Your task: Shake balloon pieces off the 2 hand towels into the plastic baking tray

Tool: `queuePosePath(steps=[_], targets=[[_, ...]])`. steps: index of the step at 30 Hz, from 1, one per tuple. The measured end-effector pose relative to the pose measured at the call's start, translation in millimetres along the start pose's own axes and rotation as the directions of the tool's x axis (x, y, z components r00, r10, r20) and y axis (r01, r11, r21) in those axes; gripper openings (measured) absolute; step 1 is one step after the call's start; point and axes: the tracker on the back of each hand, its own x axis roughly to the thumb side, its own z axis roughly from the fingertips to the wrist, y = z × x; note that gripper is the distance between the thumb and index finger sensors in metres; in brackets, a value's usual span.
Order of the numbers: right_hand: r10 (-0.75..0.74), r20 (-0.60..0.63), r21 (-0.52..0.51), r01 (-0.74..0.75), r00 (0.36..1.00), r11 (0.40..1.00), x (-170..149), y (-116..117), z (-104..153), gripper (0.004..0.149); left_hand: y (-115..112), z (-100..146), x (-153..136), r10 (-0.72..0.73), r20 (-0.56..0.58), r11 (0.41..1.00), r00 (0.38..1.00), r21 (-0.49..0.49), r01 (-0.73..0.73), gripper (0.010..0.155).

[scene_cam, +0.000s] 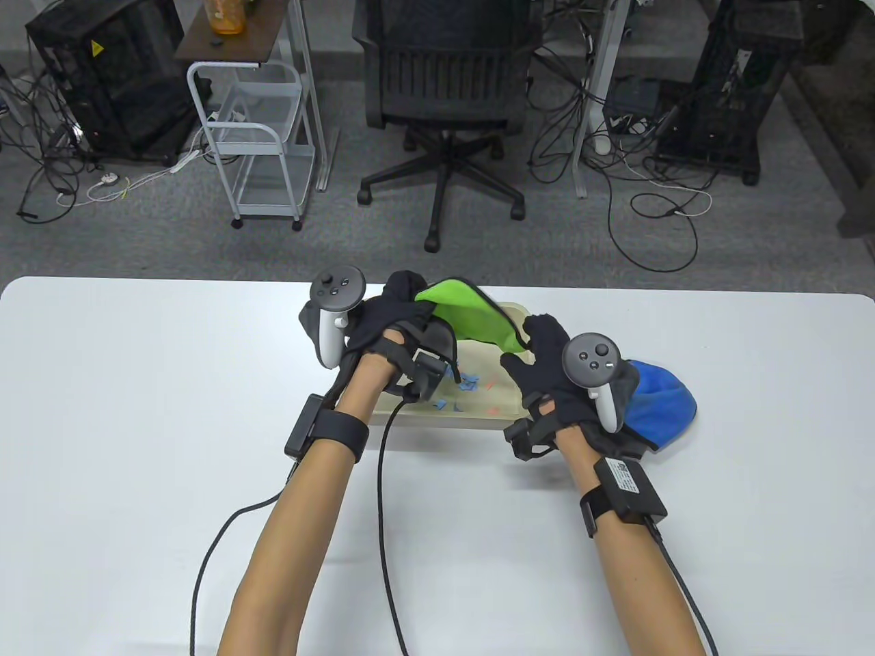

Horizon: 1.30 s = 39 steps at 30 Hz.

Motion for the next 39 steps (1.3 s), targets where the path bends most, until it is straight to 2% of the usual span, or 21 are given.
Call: queuePosePath(steps=[3,11,18,22,28,39], targets=[[-0.020,0.010,0.093,0.019,1.000,0.996,-10,0,22,0.080,-2,1,11,-0.013,0.018,1.000,1.000,-0.015,0.014,0.037],[0.126,0.154,0.232,-0.160,0.980,0.960,-20,12,97,0.082,0,7,24,-0.028,0.037,1.000,0.999,-0.009,0.028,0.038],[0.181,0.229,0.258,-0.239,0.956,0.936,-19,18,109,0.080,18,19,29,-0.091,0.048,0.995,0.995,0.037,0.089,0.037],[0.173,0.220,0.265,-0.229,0.960,0.937,-24,17,109,0.080,47,28,38,-0.129,0.056,0.989,0.990,0.084,0.124,0.037],[0.197,0.228,0.262,-0.255,0.954,0.931,-26,15,109,0.080,102,40,34,-0.051,0.004,0.988,0.999,0.143,0.050,0.038],[0.224,0.248,0.272,-0.290,0.943,0.918,-25,21,110,0.079,201,62,-16,0.019,-0.085,0.955,0.996,0.297,0.007,0.038]])
